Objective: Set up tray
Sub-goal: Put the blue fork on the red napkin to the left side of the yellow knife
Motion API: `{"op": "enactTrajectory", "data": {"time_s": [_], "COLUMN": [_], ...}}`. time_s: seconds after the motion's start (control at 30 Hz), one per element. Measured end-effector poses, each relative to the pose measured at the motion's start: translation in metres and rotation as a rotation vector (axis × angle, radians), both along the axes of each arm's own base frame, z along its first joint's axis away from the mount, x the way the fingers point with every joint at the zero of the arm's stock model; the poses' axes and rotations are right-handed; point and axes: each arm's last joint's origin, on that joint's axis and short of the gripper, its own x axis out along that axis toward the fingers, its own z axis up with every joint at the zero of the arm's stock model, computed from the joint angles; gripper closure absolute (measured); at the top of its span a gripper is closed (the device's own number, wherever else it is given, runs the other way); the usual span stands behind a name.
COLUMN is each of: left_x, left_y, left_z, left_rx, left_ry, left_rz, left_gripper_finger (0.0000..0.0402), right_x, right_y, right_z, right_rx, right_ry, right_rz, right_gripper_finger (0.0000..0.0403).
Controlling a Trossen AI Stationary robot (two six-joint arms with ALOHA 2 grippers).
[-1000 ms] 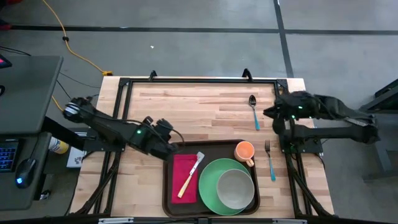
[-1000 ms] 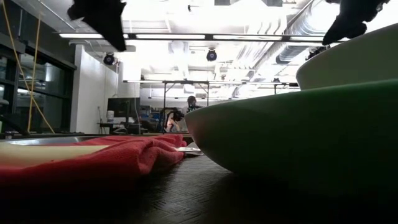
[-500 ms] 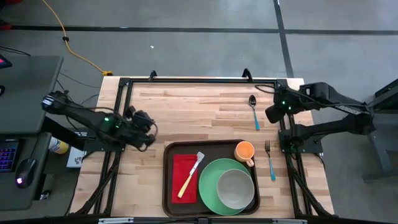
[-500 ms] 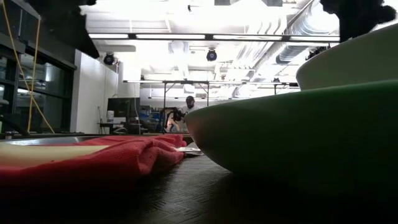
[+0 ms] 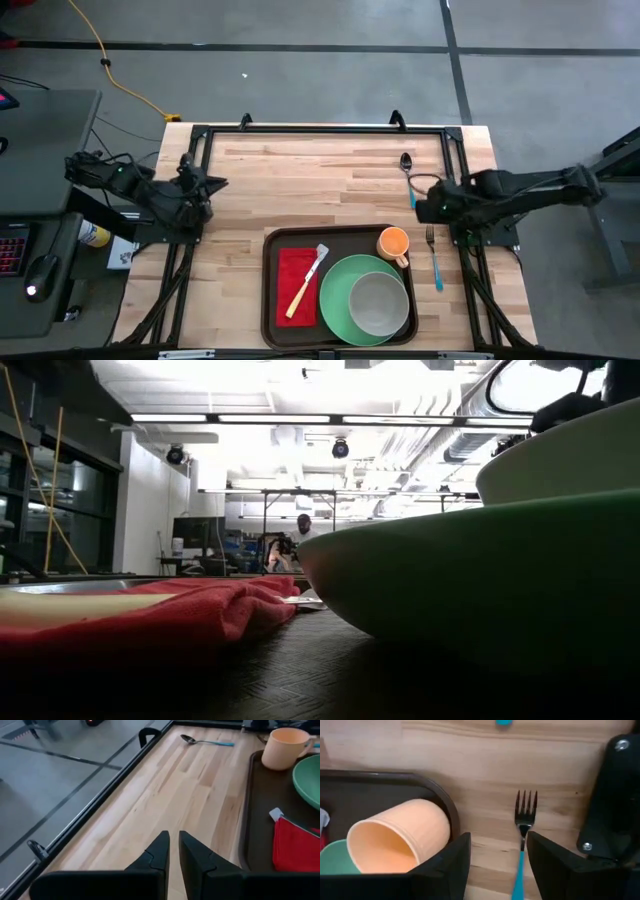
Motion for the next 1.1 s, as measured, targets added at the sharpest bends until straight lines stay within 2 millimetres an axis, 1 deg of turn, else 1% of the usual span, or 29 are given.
{"op": "enactTrajectory", "data": {"time_s": [0.1,0.17,0.33,0.4,0.6,0.73,0.87,1.1], "left_x": [-0.007,-0.01,-0.013,-0.013,-0.013,-0.013,-0.014,-0.014], "left_y": [0.003,0.004,0.005,0.005,0.005,0.005,0.005,0.005], "left_z": [-0.001,-0.001,-0.005,-0.005,-0.005,-0.006,-0.007,-0.007], "left_rx": [-0.003,-0.003,0.011,0.012,0.005,0.002,0.005,0.003], "left_ry": [-0.005,-0.001,0.046,0.047,0.052,0.057,0.069,0.071], "left_rz": [0.0,0.001,-0.004,-0.004,-0.014,-0.02,-0.022,-0.024], "left_gripper_finger": [0.0335,0.0335,0.0335,0.0335,0.0334,0.0334,0.0335,0.0334], "right_x": [0.006,0.011,0.033,0.037,0.033,0.03,0.035,0.047], "right_y": [0.008,0.012,0.029,0.037,0.06,0.07,0.075,0.081], "right_z": [0.004,0.003,-0.002,-0.005,-0.014,-0.019,-0.026,-0.045], "right_rx": [-0.017,-0.011,0.075,0.099,0.16,0.163,0.15,0.076], "right_ry": [0.056,0.075,0.011,0.024,0.159,0.238,0.279,0.36], "right_rz": [0.013,0.034,0.112,0.125,0.101,0.089,0.081,0.072], "right_gripper_finger": [0.0231,0.0231,0.0231,0.0231,0.0231,0.0231,0.0231,0.0231]}}
